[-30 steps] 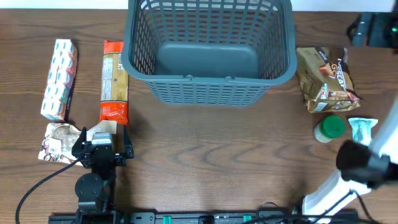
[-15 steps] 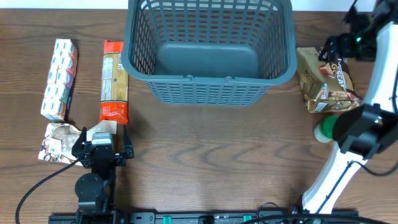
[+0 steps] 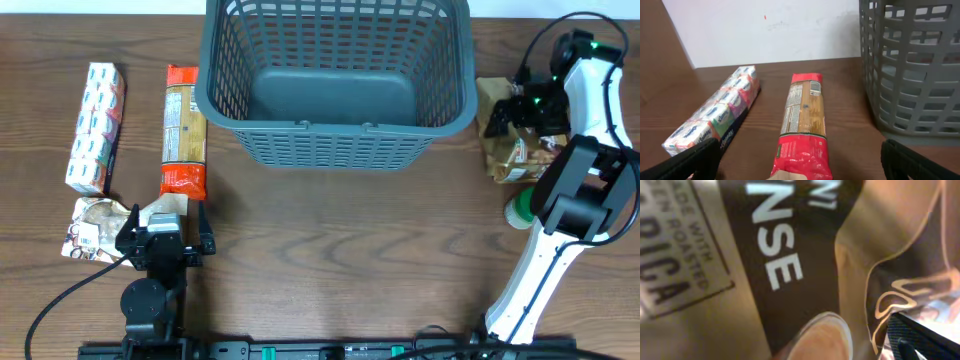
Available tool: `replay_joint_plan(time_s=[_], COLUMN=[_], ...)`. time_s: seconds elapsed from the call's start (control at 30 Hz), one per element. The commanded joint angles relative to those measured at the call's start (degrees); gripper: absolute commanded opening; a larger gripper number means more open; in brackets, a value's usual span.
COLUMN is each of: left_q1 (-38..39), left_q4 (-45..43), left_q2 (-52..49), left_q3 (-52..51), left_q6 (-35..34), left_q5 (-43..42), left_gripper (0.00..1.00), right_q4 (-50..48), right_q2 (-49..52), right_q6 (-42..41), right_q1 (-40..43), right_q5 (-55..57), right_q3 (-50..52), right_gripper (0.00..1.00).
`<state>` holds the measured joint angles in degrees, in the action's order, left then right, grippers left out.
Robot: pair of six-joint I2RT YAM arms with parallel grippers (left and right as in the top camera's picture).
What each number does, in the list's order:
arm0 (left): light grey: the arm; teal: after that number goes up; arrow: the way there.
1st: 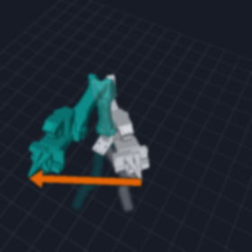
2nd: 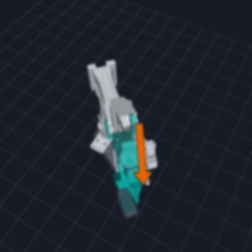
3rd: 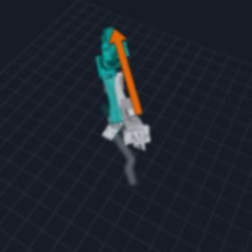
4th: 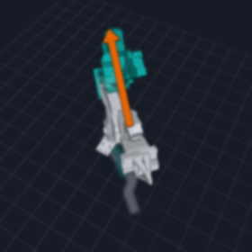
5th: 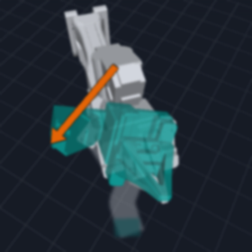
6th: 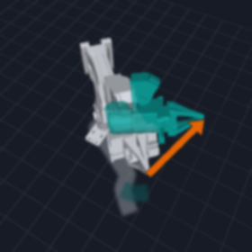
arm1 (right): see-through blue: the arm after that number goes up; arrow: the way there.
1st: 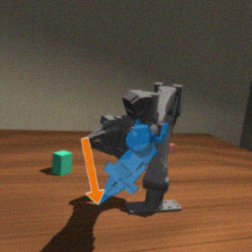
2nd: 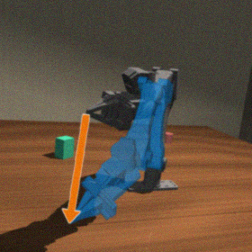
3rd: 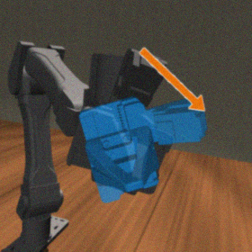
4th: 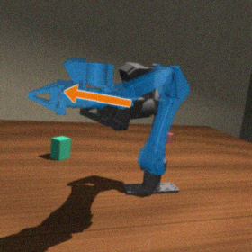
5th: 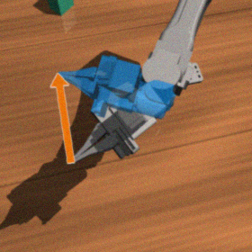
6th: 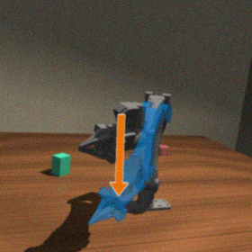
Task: Pack container
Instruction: 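Grasp the gold coffee bag with the right gripper, then lift the coffee bag and drop it into the grey basket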
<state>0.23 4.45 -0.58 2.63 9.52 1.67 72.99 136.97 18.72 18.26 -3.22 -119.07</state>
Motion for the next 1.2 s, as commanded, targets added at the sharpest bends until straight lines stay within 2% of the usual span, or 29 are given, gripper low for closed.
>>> replay_joint_plan(time_s=[0.0,0.3,0.33,0.37,0.43,0.47,0.87,1.17], left_q1=[0.22,0.22,0.22,0.22,0.22,0.22,0.22,0.22], left_q4=[1.03,1.03,1.03,1.03,1.03,1.03,1.03,1.03], left_q2=[0.35,0.35,0.35,0.35,0.35,0.35,0.35,0.35], left_q3=[-1.62,-1.62,-1.62,-1.62,-1.62,-1.62,-1.62,-1.62], left_q6=[0.96,0.96,0.96,0.96,0.96,0.96,0.96,0.96], left_q5=[0.26,0.26,0.28,0.26,0.28,0.26,0.26,0.26], left_gripper=[0.99,0.99,0.98,0.99,0.98,0.98,0.99,0.98], right_q4=[-0.9,-7.74,-7.91,-7.98,-8.13,-8.24,-5.66,-1.97], right_q2=[0.96,0.96,0.96,0.96,0.96,0.96,-2.62,-17.81], right_q6=[0.63,0.61,0.63,0.66,0.76,1.03,-3.5,-9.99], right_q1=[-0.39,-0.26,-0.26,-0.26,-0.24,-0.22,-0.35,-0.33], right_q5=[-1.97,-3.08,-3.08,-3.06,-3.04,-3.04,-5.51,-6.23], right_q3=[5.66,15.67,16.2,16.48,16.76,16.76,14.21,0.57], right_gripper=[0.99,0.99,0.95,0.83,0.32,0.01,0.01,0.01])
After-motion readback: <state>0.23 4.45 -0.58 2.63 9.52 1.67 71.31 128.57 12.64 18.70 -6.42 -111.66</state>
